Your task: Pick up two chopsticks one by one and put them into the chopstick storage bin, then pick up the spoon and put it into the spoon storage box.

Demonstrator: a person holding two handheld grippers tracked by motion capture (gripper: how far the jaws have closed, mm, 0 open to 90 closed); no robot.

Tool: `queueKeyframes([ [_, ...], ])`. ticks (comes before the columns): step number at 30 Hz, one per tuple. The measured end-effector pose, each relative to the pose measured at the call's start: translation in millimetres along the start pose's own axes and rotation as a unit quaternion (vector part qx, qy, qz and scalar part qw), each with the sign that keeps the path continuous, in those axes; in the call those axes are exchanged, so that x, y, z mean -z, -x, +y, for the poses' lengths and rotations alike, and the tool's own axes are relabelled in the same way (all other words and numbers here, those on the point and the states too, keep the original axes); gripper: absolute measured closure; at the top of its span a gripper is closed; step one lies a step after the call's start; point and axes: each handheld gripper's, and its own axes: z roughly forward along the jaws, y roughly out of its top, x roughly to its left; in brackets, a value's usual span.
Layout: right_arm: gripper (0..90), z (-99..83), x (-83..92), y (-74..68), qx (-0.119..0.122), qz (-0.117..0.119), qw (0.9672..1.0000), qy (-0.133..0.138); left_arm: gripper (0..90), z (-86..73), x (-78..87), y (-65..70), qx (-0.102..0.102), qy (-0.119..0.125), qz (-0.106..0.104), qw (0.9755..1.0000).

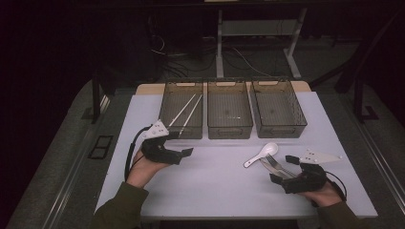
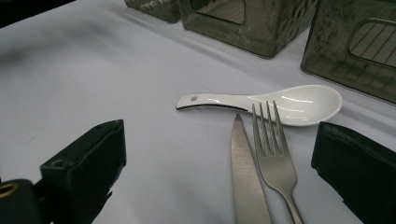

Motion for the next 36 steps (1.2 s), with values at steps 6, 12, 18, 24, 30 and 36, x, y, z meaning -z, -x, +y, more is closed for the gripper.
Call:
queueKeyframes([
  [6, 3.0, 0.0, -0.1, -0.1, 0.001, 0.000, 1.0000, 0.000, 10.1, -17.3, 3.1, 8.1, 0.001, 0.003, -0.003, 1.0000],
  [12, 3.1, 0.8, 0.3, 0.2, 0.000, 0.002, 1.0000, -0.002, 0.0, -32.0, 3.4, 15.7, 0.005, 0.004, -0.011, 0.9999],
  [18, 4.9, 4.3, 2.5, 1.2, 0.002, 0.016, 0.9998, -0.016, 0.0, -39.7, 2.7, 22.7, 0.007, 0.000, -0.022, 0.9997],
  [24, 24.7, 9.8, 6.1, 0.9, 0.009, 0.033, 0.9993, -0.015, 0.0, -41.5, -1.4, 26.5, -0.006, -0.026, -0.034, 0.9991],
  [30, 45.6, 15.8, 0.6, -1.7, 0.008, 0.048, 0.9983, -0.031, 0.0, -42.6, -2.4, 27.8, -0.014, -0.032, -0.038, 0.9987],
  [36, 64.0, 23.4, -12.4, -3.2, 0.007, 0.062, 0.9965, -0.056, 0.0, -43.0, -2.7, 27.1, -0.013, -0.033, -0.040, 0.9986],
])
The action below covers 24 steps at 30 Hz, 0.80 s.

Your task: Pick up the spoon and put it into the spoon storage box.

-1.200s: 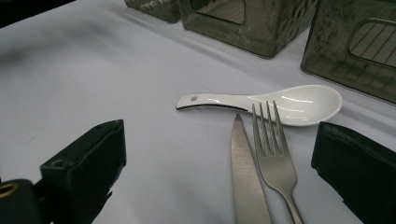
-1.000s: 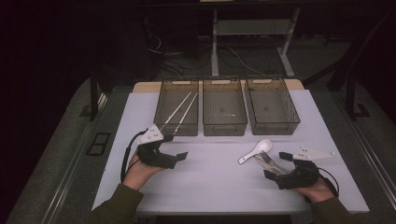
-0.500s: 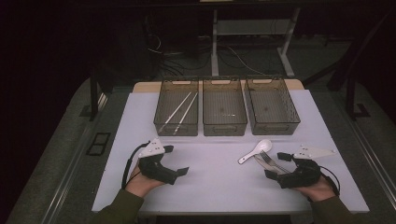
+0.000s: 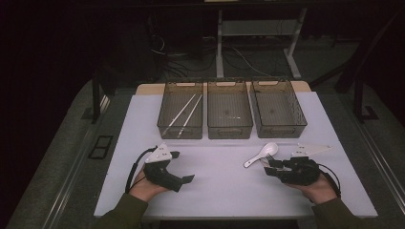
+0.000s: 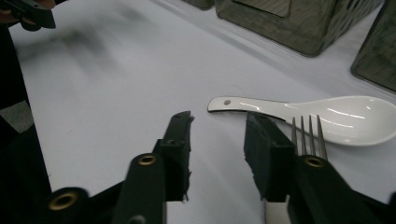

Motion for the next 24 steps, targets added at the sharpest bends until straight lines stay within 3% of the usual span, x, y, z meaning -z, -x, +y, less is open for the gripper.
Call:
queueKeyframes([
  [9, 88.3, 8.2, -18.2, 2.3, -0.001, -0.009, 0.9996, -0.026, 0.0, 0.1, -0.9, 1.1, -0.002, 0.001, -0.004, 1.0000],
  [24, 89.5, 19.6, -51.7, 5.6, 0.007, -0.021, 0.9976, -0.066, 0.0, -0.6, -3.2, 1.6, -0.002, -0.002, -0.011, 0.9999],
])
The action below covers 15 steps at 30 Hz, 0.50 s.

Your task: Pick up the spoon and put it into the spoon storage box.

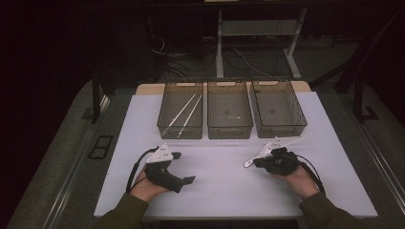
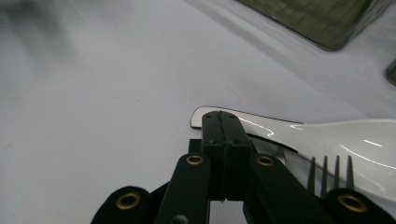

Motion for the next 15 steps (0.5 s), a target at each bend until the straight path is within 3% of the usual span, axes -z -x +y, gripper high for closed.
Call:
queueKeyframes([
  [15, 89.5, 7.2, -17.0, -1.3, 0.012, -0.006, 0.9998, -0.015, 0.0, 0.2, -0.4, 0.3, -0.001, 0.001, -0.004, 1.0000],
])
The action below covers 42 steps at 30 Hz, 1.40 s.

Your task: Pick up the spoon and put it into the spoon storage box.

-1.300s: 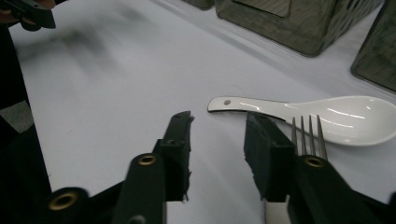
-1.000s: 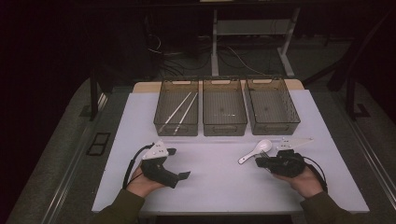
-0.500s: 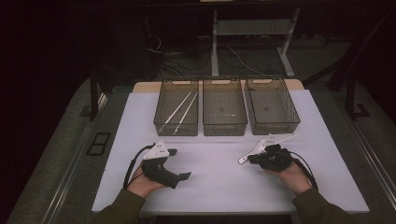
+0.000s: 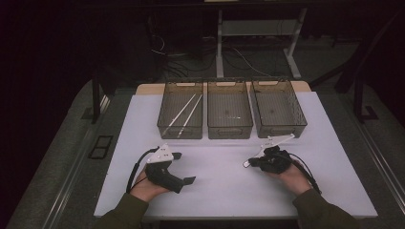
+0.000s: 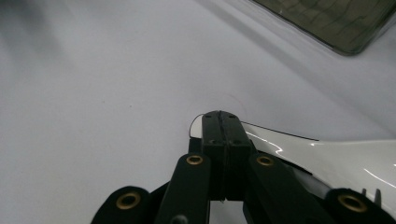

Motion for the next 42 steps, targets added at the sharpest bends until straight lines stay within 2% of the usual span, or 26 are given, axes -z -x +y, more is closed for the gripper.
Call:
queueKeyframes([
  [18, 89.5, 15.4, -13.2, 5.5, 0.003, -0.008, 1.0000, 0.002, 0.0, 0.1, -0.1, 0.1, 0.002, 0.002, -0.001, 1.0000],
  [28, 89.5, 24.1, -20.5, 6.1, 0.008, -0.014, 0.9998, -0.009, 0.0, 0.2, -0.2, 0.3, 0.003, 0.004, -0.002, 1.0000],
  [31, 88.1, 25.7, -13.5, 8.1, 0.004, -0.008, 0.9999, 0.005, 0.0, 0.2, 0.3, 0.0, 0.001, 0.003, -0.003, 1.0000],
  [34, 82.2, 27.3, 1.3, 14.9, -0.006, -0.006, 0.9995, 0.030, 0.0, 0.1, 0.4, -0.3, 0.000, 0.003, -0.003, 1.0000],
  [38, 74.4, 26.0, 21.2, 27.9, -0.019, -0.018, 0.9981, 0.056, 0.0, 0.4, 1.1, -0.3, 0.000, 0.004, -0.002, 1.0000],
  [42, 68.0, 20.9, 38.1, 43.1, -0.031, -0.033, 0.9969, 0.064, 0.0, 0.3, 0.6, -0.3, 0.002, 0.005, -0.002, 1.0000],
])
